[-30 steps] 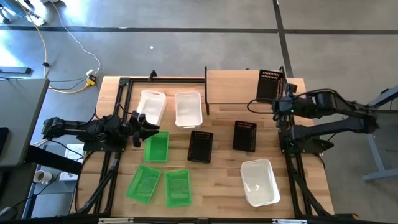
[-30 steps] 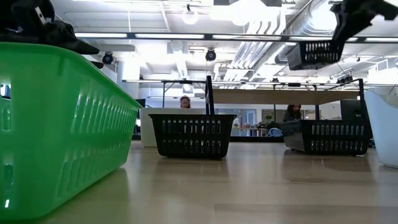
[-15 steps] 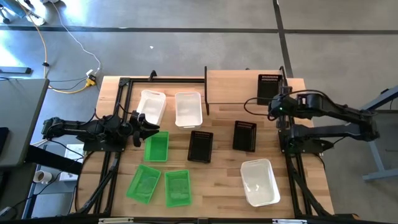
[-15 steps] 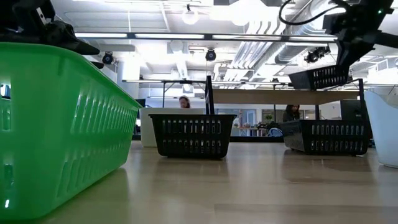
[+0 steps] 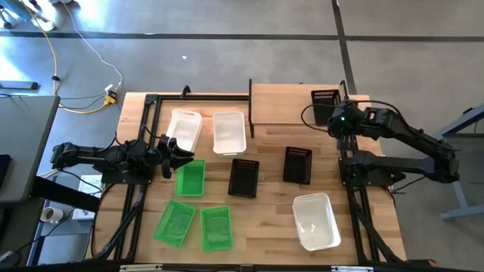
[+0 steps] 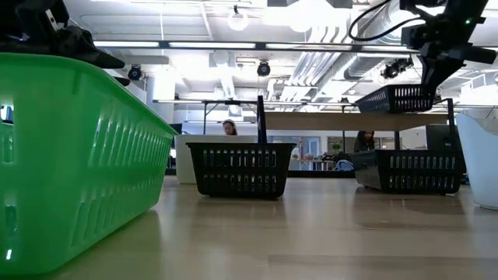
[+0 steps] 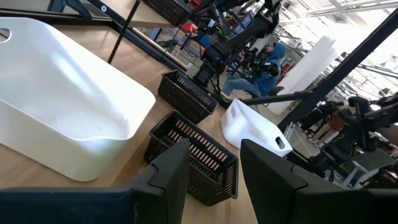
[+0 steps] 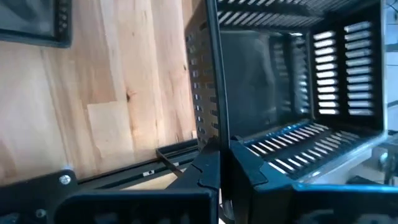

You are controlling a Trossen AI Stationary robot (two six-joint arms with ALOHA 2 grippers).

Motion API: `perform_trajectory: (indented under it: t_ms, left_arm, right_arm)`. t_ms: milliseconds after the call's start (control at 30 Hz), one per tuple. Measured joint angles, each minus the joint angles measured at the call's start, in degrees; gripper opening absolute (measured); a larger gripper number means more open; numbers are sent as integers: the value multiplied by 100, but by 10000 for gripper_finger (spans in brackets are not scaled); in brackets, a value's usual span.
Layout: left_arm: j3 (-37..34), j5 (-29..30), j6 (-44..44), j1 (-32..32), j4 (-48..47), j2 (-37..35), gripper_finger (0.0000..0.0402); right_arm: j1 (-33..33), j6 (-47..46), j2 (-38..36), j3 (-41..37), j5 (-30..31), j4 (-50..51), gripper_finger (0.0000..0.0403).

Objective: Stack baskets on shelf by color
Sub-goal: Put the bottom black bin on the shelf

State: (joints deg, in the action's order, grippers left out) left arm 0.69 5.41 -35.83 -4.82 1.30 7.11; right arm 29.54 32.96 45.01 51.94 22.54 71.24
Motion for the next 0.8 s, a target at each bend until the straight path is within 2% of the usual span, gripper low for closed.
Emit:
perform_trajectory:
  t_ms: [133,333,700,800]
  left_arm:
    - [0,0,-3,-1,0,0,133]
    - [0,3,-4,-1,1,0,133]
    - [0,22,-3,0,2,0,133]
    - [0,31,-2,0,2,0,133]
  right_arm:
    - [171,94,0,38,-188,-96,0]
    - [383,80,4,85,4,-362,0]
    - [726,688,11,85,-758,-297,0]
    - [728,707,45,70,-775,-285,0]
